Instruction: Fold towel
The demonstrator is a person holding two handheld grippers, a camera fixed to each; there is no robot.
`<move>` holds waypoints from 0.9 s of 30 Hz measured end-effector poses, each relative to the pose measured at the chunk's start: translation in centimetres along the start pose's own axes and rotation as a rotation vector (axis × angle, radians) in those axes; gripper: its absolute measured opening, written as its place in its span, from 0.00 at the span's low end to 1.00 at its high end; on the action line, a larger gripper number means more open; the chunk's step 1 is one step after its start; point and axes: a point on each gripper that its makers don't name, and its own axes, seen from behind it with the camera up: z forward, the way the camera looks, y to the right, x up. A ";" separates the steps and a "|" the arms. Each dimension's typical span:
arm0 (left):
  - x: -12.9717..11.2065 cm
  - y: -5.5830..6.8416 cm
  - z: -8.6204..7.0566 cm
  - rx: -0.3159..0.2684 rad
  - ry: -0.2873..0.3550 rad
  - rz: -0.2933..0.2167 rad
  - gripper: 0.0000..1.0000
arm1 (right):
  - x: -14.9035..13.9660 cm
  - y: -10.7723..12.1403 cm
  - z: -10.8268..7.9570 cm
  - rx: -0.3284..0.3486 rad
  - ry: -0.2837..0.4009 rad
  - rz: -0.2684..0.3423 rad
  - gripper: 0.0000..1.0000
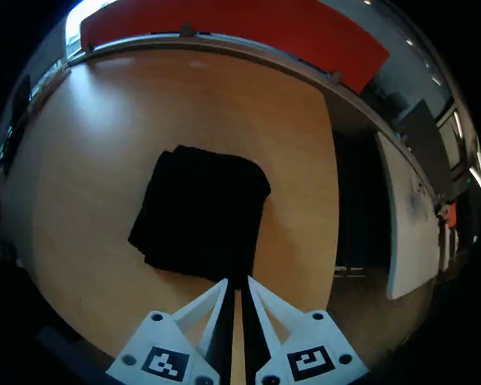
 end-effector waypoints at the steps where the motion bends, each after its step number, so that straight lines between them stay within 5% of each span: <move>1: 0.0 0.0 0.0 0.001 -0.001 0.000 0.96 | -0.2 0.0 0.2 -0.001 -0.005 0.002 0.06; 27: -0.2 -0.5 -0.2 0.017 -0.022 0.021 0.96 | -3.1 0.2 4.8 -0.022 -0.104 0.077 0.06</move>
